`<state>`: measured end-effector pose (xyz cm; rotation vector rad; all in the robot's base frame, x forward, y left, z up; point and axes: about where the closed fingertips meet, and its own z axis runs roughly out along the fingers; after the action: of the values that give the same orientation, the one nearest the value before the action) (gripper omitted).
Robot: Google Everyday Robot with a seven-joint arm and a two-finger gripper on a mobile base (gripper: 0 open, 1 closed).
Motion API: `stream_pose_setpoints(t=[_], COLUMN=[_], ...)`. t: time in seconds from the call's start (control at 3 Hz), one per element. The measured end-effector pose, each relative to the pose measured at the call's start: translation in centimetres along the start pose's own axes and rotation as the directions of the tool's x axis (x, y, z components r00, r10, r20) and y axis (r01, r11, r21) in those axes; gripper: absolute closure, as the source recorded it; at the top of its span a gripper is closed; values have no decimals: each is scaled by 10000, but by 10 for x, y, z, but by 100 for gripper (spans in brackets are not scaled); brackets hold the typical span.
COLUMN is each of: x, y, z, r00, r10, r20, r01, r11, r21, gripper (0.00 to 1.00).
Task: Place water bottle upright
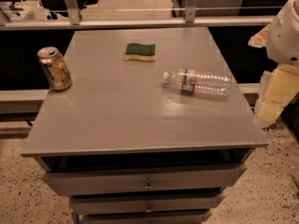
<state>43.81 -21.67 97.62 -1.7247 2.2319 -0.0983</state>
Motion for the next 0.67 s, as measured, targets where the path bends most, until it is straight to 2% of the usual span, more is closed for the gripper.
stream_pose_setpoints(t=[0.67], x=[-7], y=[-5], z=[5], r00=[9996], r10=[-173], r20=[215], r01=[173], r11=[9998], r21=[-12], gripper=[0])
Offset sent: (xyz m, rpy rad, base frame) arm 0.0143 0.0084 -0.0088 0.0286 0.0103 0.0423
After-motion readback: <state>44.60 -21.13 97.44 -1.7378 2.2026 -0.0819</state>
